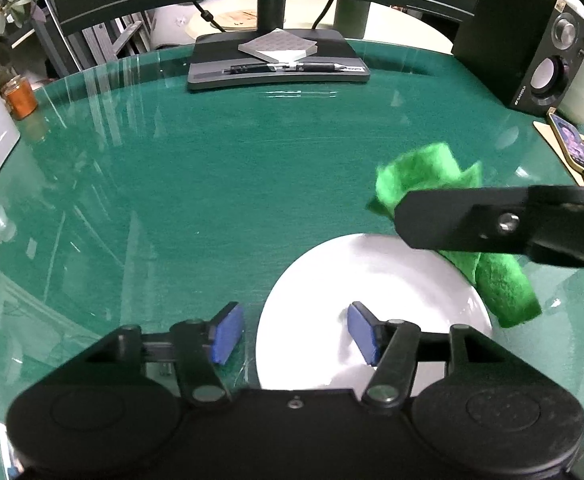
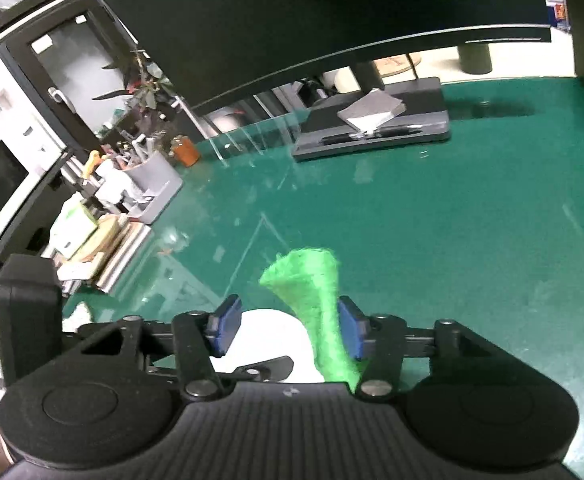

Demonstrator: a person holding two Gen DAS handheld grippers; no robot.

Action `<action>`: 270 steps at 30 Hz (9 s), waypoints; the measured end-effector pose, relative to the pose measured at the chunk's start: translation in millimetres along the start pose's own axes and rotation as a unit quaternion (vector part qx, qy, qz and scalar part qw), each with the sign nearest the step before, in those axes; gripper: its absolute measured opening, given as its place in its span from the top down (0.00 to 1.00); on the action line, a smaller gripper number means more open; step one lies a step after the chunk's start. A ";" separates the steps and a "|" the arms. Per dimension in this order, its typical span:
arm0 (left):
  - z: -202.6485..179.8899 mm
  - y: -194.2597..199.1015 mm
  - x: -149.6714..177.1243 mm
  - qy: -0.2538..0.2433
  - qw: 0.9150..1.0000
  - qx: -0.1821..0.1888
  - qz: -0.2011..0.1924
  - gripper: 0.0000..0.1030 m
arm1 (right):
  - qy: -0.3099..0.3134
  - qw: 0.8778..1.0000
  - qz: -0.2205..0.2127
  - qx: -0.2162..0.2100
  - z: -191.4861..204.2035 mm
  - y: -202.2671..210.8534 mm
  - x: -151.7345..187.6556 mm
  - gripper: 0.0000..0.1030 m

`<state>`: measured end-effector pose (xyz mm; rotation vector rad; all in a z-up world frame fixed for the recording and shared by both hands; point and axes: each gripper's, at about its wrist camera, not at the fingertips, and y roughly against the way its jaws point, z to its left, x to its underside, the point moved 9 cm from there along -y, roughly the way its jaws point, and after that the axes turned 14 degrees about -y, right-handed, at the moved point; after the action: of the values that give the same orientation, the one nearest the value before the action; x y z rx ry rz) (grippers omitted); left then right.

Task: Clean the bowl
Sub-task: 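Hold the bowl with the left gripper while the right gripper wipes the cloth over the rim, then hold the white bowl with the left gripper while the right gripper rubs the green cloth along its rim, then hold the bowl with the left gripper while the right gripper sweeps the cloth across the rim, then hold the bowl with the left gripper while the right gripper wipes the cloth inside the bowl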

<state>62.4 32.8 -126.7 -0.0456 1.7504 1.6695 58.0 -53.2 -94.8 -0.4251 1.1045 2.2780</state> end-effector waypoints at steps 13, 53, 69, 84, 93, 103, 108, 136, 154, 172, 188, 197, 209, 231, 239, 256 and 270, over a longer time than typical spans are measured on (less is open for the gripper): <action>-1.3 -2.5 -3.2 0.004 1.000 -0.003 0.000 0.40 | -0.072 0.997 -0.005 -0.002 -31.3 14.2 6.3 0.07; 5.8 -2.2 1.5 -0.043 0.999 -0.032 -0.001 0.26 | 0.083 0.996 0.030 -0.011 -1.9 4.6 14.8 0.94; 5.3 -1.2 4.3 -0.039 0.999 -0.034 -0.002 0.22 | 0.125 0.992 -0.004 0.001 11.0 -14.6 8.6 0.93; -0.6 -0.1 3.8 -0.049 0.998 -0.027 -0.004 0.22 | 0.086 0.996 -0.012 -0.002 -1.4 -13.8 13.3 0.92; -1.2 -0.8 3.9 -0.048 0.999 -0.025 -0.005 0.22 | 0.085 0.996 0.002 0.006 -18.2 16.9 28.7 0.92; -2.7 0.5 4.1 -0.051 0.998 -0.031 -0.002 0.21 | 0.091 0.996 -0.004 -0.009 -3.7 -9.3 16.3 0.92; -2.7 0.3 4.5 -0.052 0.998 -0.029 -0.003 0.20 | 0.086 0.996 0.006 -0.002 -12.4 8.9 26.1 0.92; -1.7 -0.4 5.6 -0.048 0.998 -0.027 0.000 0.16 | 0.169 0.985 0.029 0.010 -6.5 25.1 46.1 0.89; 1.4 -1.4 6.0 -0.043 0.999 -0.024 0.000 0.14 | 0.256 0.966 0.024 0.006 0.6 27.9 53.0 0.88; 9.0 -1.0 5.8 -0.043 0.998 -0.040 0.009 0.15 | 0.262 0.965 -0.009 -0.005 8.1 32.2 46.1 0.94; 17.2 -1.3 8.9 -0.029 0.999 -0.034 0.013 0.15 | 0.304 0.950 0.038 -0.059 10.0 29.9 67.9 0.94; 20.8 -2.1 10.3 -0.025 0.999 -0.030 0.010 0.13 | 0.266 0.954 0.098 -0.100 15.8 29.0 79.5 0.91; 9.9 3.0 0.0 -0.027 1.000 0.009 0.002 0.77 | 0.264 0.963 0.028 -0.051 -1.3 -3.3 23.2 0.94; 13.5 1.5 2.5 0.021 0.999 0.042 -0.005 0.78 | 0.250 0.963 0.068 -0.078 4.5 10.7 57.1 0.88; 16.7 -1.3 3.5 0.020 0.999 0.037 -0.005 0.74 | 0.236 0.969 0.038 -0.069 8.5 24.2 45.3 0.64; 18.8 -1.5 3.2 0.022 0.999 0.029 -0.005 0.63 | 0.277 0.956 0.079 -0.055 17.8 20.4 67.5 0.90; 20.5 -2.0 3.3 0.024 0.999 0.029 -0.005 0.59 | 0.310 0.949 0.053 -0.005 9.5 24.6 56.2 0.92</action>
<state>70.2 52.1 -128.4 -0.0680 1.8303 1.6219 -1.8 -38.1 -102.3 -1.1674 1.4333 2.2998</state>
